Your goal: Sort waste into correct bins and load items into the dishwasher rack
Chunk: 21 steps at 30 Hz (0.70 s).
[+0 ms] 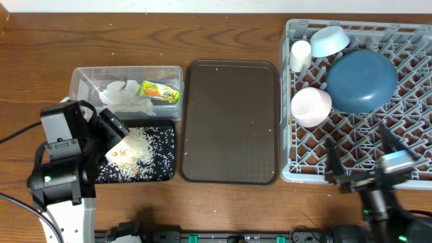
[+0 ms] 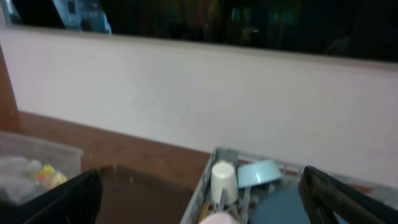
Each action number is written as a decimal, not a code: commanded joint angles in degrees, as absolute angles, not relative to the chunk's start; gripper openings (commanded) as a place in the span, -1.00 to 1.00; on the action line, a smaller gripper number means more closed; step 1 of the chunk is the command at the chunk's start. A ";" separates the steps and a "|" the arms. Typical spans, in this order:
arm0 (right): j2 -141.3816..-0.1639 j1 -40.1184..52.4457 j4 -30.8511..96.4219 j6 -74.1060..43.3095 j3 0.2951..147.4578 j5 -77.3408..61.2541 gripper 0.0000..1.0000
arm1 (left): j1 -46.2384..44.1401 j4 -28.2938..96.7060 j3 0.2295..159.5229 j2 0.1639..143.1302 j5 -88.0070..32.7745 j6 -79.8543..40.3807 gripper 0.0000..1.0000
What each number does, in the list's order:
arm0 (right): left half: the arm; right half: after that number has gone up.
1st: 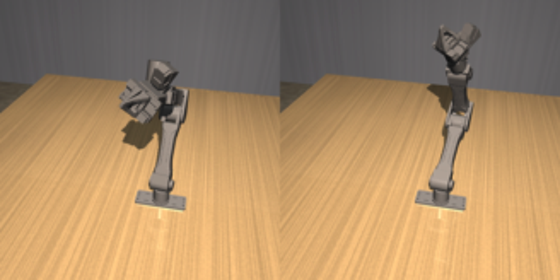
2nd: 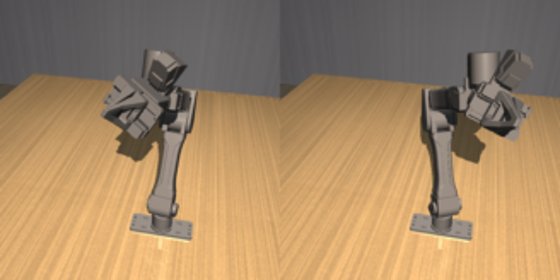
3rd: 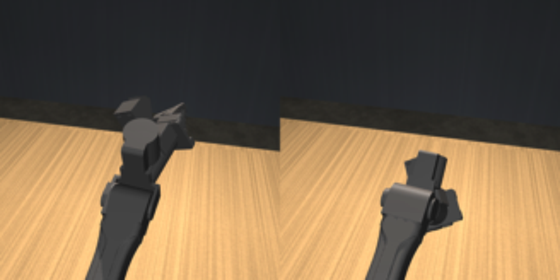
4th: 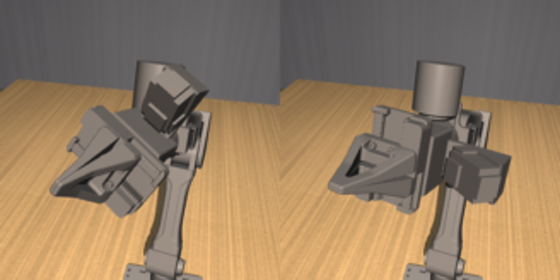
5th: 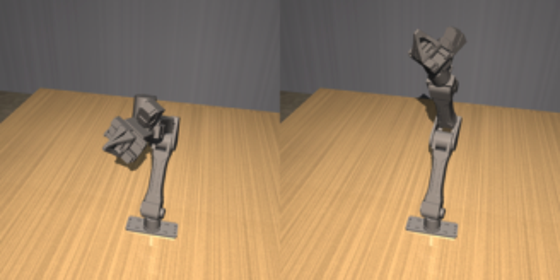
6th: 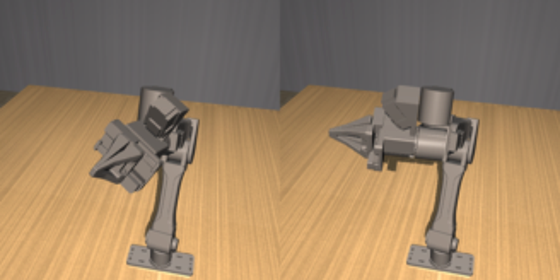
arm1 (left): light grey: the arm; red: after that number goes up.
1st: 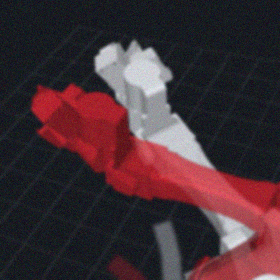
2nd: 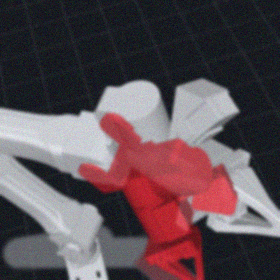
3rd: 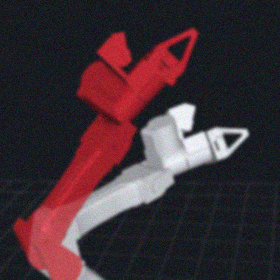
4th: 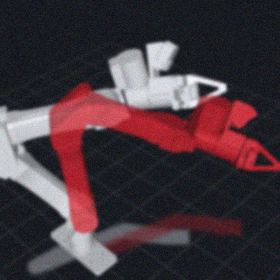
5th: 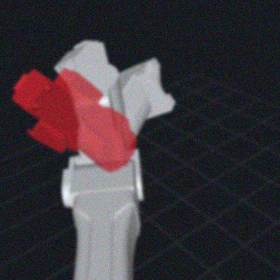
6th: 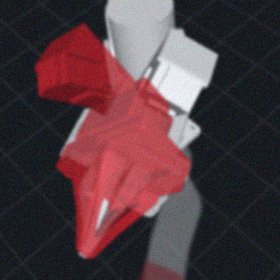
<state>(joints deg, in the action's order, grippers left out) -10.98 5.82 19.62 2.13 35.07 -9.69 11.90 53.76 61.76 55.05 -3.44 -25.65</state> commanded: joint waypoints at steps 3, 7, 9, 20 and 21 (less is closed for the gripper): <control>-3.22 6.26 8.25 2.22 18.63 -10.52 0.99 | 12.14 53.95 62.37 55.09 -2.76 -25.36 0.69; -0.82 6.28 0.38 2.22 9.74 -10.52 0.99 | 12.14 53.95 62.37 55.09 -2.76 -25.36 0.69; -0.27 6.31 -3.25 2.20 5.85 -10.52 0.98 | 12.14 53.98 62.37 55.09 -2.76 -25.36 0.69; -0.27 6.31 4.08 2.22 0.32 -7.49 0.98 | 12.14 53.98 62.37 55.09 -2.76 -25.39 0.69; -0.27 6.28 3.68 2.22 0.32 -7.51 0.98 | 12.14 53.98 62.37 55.09 -2.76 -25.36 0.70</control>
